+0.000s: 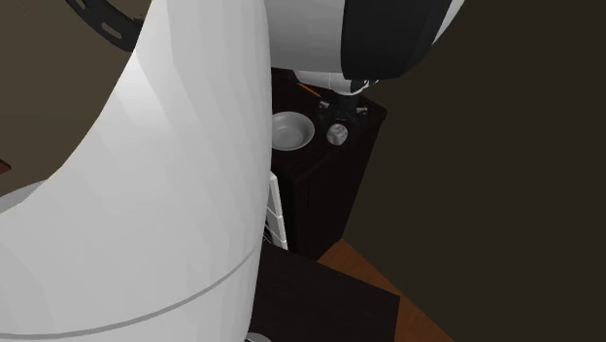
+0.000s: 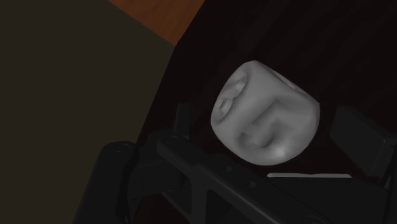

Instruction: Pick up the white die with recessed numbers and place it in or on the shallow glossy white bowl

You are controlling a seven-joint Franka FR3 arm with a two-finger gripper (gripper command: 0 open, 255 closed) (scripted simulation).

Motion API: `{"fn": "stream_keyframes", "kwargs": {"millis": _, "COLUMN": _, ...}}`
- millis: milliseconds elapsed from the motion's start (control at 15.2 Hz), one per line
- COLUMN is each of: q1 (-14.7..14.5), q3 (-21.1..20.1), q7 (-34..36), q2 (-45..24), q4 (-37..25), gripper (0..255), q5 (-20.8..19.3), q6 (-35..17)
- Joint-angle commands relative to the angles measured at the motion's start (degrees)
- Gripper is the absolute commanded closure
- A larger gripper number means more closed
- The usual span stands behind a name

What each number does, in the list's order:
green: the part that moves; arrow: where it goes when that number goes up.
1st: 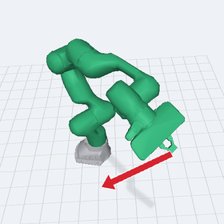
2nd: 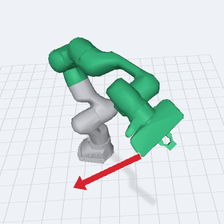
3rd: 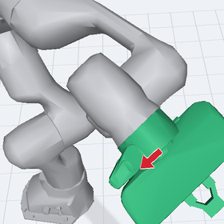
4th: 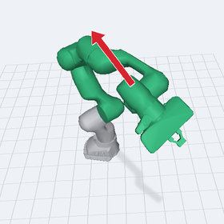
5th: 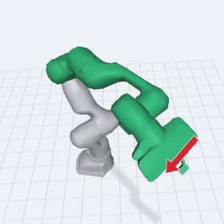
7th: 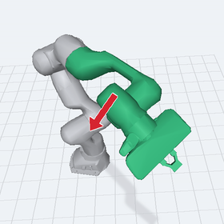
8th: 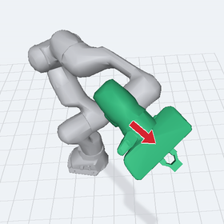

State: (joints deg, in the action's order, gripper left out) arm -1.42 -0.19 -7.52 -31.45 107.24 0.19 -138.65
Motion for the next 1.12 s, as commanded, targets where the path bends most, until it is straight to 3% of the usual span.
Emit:
{"fn": "stream_keyframes", "kwargs": {"millis": 0, "q1": 0.0, "q3": 0.0, "q7": 0.0, "q2": 0.0, "q4": 0.0, "gripper": 0, "q5": 0.0, "q6": 0.0}}
{"fn": "stream_keyframes", "kwargs": {"millis": 132, "q1": 0.0, "q3": 0.0, "q7": 0.0, "q2": 0.0, "q4": 0.0, "gripper": 0, "q5": 0.0, "q6": 0.0}}
{"fn": "stream_keyframes", "kwargs": {"millis": 198, "q1": 0.0, "q3": 0.0, "q7": 0.0, "q2": 0.0, "q4": 0.0, "gripper": 255, "q5": 0.0, "q6": 0.0}}
{"fn": "stream_keyframes", "kwargs": {"millis": 1056, "q1": 0.0, "q3": 0.0, "q7": 0.0, "q2": 2.2, "q4": 0.0, "gripper": 255, "q5": 0.0, "q6": 2.2}}
